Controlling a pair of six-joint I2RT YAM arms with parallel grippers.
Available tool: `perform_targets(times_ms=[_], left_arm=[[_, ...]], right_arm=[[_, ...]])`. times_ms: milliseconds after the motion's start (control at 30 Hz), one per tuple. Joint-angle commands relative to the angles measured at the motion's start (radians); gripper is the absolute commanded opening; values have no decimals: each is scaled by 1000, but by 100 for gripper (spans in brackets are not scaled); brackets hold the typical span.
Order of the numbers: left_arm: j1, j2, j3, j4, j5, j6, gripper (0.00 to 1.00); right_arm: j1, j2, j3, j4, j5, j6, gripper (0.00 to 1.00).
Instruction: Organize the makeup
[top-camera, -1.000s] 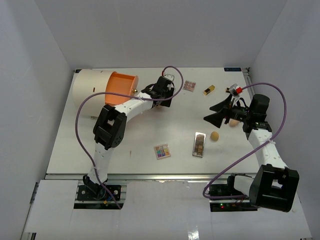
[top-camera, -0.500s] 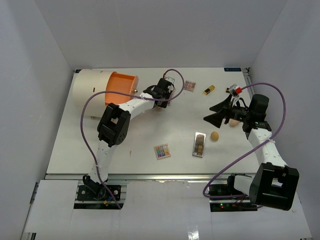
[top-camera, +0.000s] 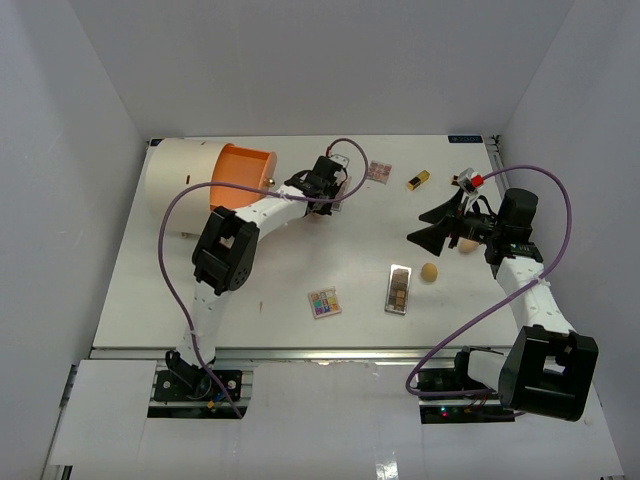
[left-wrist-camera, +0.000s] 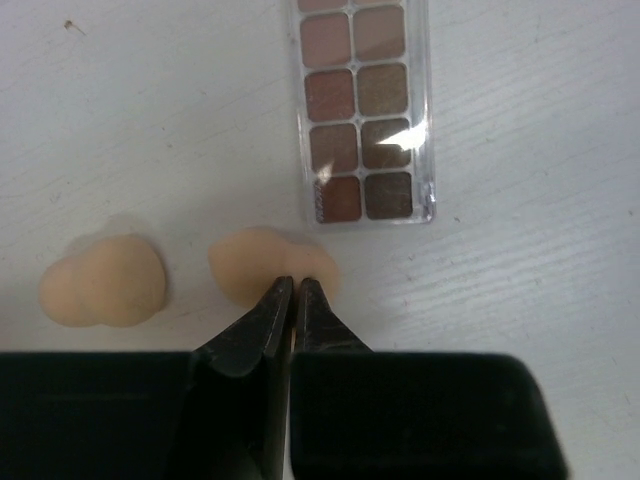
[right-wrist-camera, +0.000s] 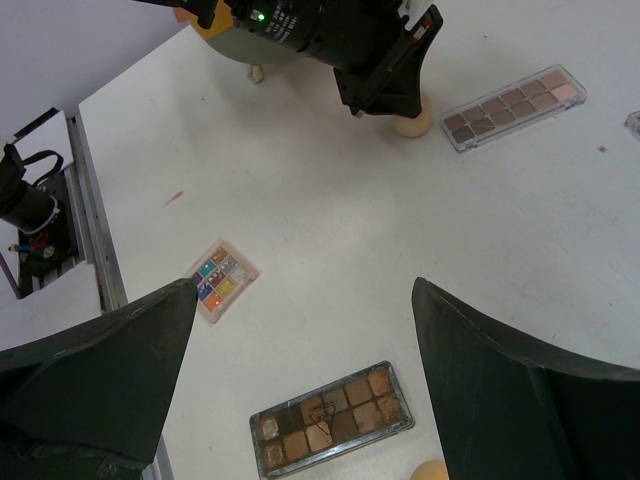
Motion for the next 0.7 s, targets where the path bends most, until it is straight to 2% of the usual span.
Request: perform_targets(times_ms=[0, 300, 433, 533, 667], left_arm=[[-31, -230, -45, -16, 109, -16, 0], [-40, -607, -200, 0, 228, -89, 0], [-33, -766, -258, -3, 200, -88, 0], [20, -870, -294, -37, 162, -73, 0], [179, -936, -337, -79, 191, -64, 0]], right_arm=[[-5, -22, 4, 8, -20, -12, 95], [-5, -23, -2, 8, -17, -13, 95], [-5, -20, -4, 7, -12, -14, 95], [-3, -19, -5, 8, -11, -14, 95], [-3, -16, -7, 9, -12, -11, 95]])
